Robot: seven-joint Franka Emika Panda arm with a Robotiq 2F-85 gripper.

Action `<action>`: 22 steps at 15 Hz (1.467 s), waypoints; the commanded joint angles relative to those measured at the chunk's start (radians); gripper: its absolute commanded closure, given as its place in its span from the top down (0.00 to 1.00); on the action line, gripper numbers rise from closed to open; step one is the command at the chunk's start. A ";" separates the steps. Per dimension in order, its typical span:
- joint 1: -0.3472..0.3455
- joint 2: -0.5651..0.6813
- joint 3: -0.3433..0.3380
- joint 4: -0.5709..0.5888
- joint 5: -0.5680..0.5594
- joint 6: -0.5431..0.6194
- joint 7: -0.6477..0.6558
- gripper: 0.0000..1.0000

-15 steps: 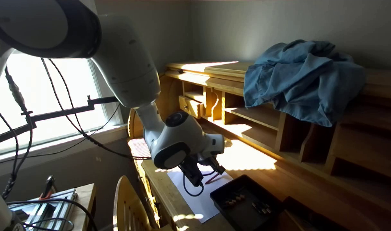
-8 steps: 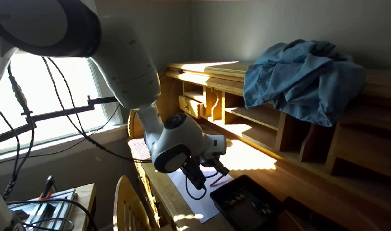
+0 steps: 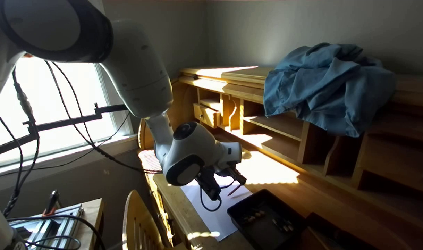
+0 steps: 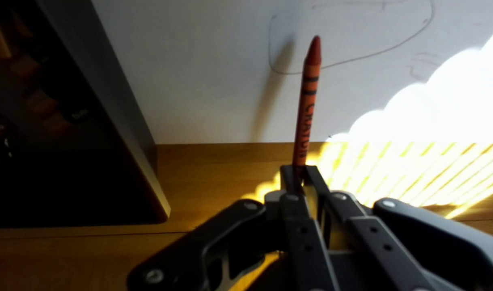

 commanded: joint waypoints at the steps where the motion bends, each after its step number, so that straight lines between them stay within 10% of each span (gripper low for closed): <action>1: 0.016 0.032 -0.006 0.021 -0.018 0.033 0.049 0.02; 22: 0.048 0.070 -0.002 0.061 -0.024 0.018 0.057 0.02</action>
